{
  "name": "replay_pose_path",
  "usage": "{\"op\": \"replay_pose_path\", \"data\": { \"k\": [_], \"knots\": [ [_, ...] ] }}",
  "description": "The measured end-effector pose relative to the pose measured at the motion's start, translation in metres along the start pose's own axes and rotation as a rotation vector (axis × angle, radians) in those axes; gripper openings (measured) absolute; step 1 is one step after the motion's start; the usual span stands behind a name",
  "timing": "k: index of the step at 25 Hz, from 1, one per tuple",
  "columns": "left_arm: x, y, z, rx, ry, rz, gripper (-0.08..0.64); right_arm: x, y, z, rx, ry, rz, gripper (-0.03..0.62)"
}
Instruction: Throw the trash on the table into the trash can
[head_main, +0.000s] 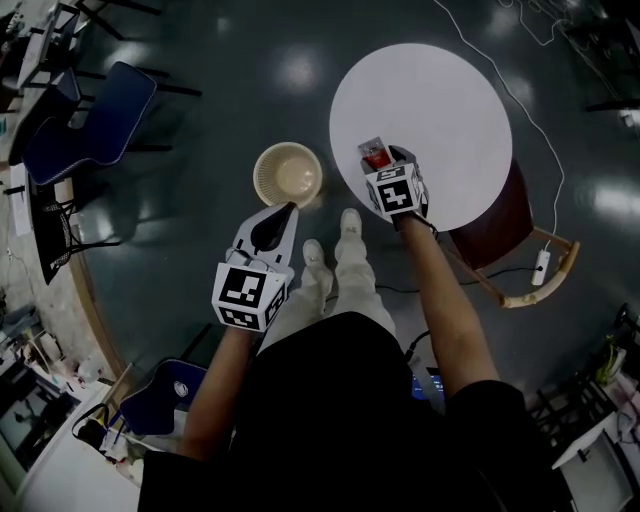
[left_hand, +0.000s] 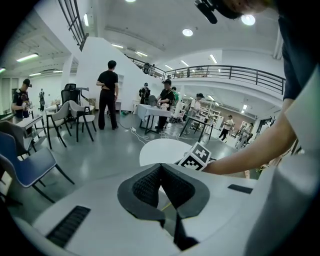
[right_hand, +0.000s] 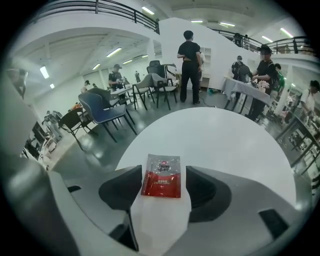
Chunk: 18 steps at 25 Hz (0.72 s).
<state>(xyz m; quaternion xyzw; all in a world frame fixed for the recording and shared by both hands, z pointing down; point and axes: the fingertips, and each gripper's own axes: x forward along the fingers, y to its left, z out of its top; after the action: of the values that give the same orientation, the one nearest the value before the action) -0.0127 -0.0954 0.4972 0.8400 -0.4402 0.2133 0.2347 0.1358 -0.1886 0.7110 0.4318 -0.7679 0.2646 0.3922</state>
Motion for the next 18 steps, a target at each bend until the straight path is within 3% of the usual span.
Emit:
{"op": "replay_pose_path", "data": {
  "k": [18],
  "knots": [
    [0.006, 0.001, -0.005, -0.019, 0.009, 0.015, 0.012, 0.012, -0.002, -0.005, 0.005, 0.002, -0.004, 0.259]
  ]
}}
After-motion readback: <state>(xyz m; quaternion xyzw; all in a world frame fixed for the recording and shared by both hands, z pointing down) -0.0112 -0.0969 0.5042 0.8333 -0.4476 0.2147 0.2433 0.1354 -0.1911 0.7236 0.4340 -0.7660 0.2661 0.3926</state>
